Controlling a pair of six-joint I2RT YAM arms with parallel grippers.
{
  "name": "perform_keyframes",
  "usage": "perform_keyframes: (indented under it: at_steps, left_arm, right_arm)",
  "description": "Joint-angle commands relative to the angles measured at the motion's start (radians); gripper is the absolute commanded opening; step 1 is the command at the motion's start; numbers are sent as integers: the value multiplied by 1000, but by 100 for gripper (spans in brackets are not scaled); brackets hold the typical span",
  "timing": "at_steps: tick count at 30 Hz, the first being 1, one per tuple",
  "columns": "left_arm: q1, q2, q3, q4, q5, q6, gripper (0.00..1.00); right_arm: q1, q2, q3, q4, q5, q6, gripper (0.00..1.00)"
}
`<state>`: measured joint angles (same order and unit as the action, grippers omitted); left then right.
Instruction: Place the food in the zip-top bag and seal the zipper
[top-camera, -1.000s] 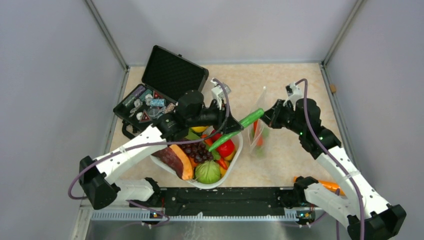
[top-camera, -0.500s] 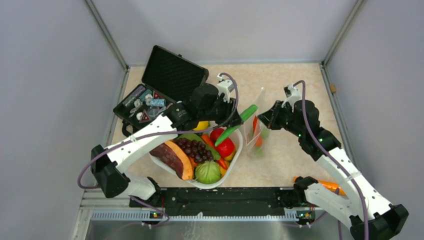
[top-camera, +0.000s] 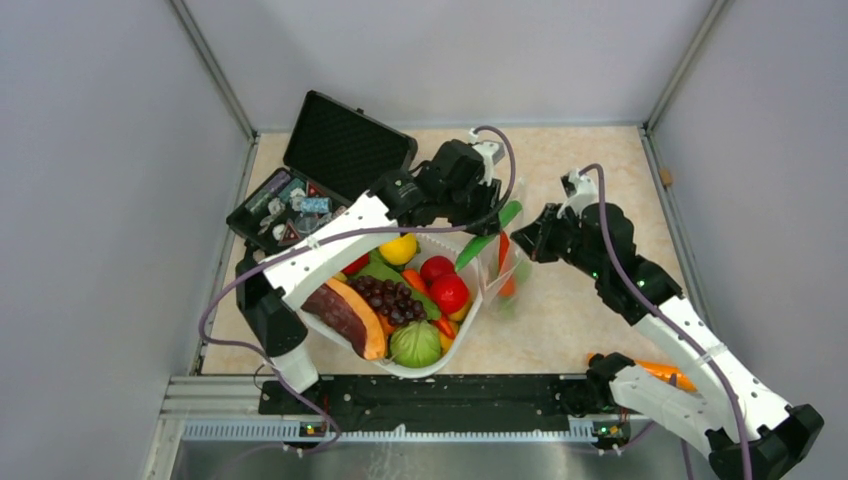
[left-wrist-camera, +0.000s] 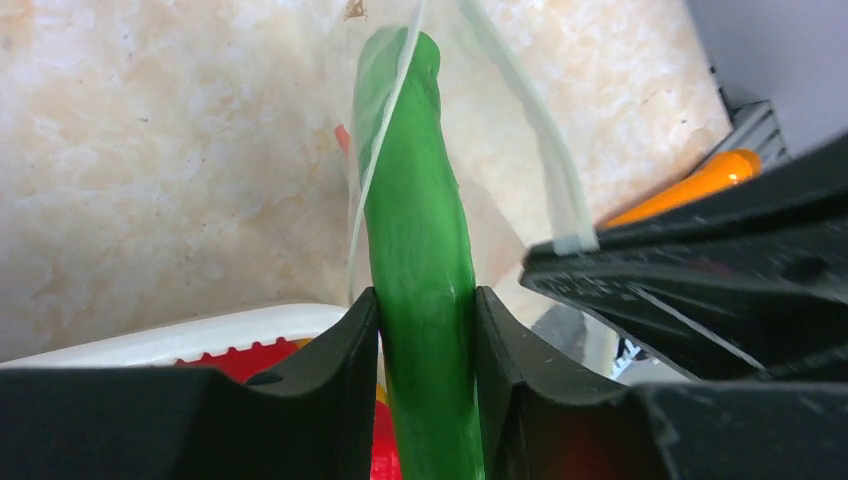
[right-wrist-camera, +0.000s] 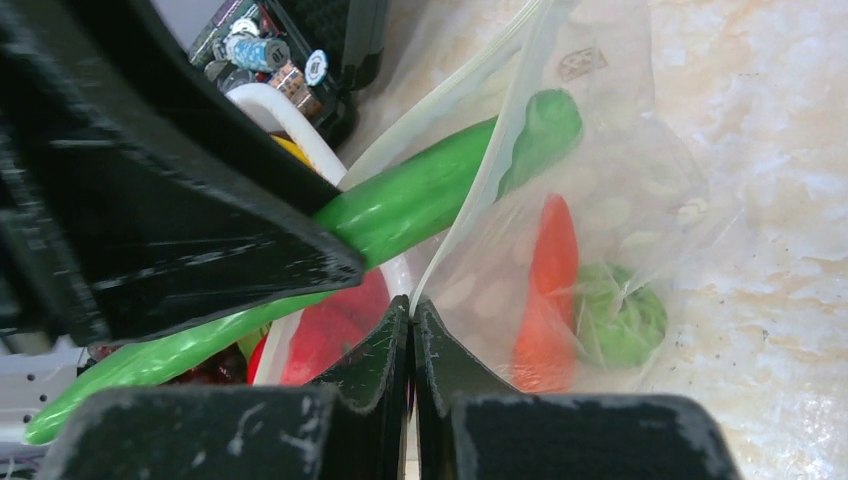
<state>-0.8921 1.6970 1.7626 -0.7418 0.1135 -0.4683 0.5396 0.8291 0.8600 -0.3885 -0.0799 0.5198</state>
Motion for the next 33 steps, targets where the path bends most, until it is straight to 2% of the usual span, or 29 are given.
perform_keyframes:
  at_steps: [1,7,14,21,26,28,33]
  left_arm:
    - [-4,69,100,-113,-57,23,15]
    - [-4,107,140,-97,-99,24,20]
    - [3,180,249,-121,-81,37,27]
    - [4,168,208,-67,-63,24,69]
    - [5,62,121,5,-87,33,82]
    - [7,-1,68,56,-79,37,84]
    - [9,-230,-173,277,-84,40,93]
  right_arm:
    - [20,-9,59,39,5,-3,0]
    - [25,-5,57,47,3,-9,0]
    - [27,1,53,58,-8,-8,0]
    - [27,-12,31,58,70,34,0]
    - [26,14,17,60,88,67,0]
    - [25,27,26,38,147,69,0]
    - [-3,23,68,23,256,50,0]
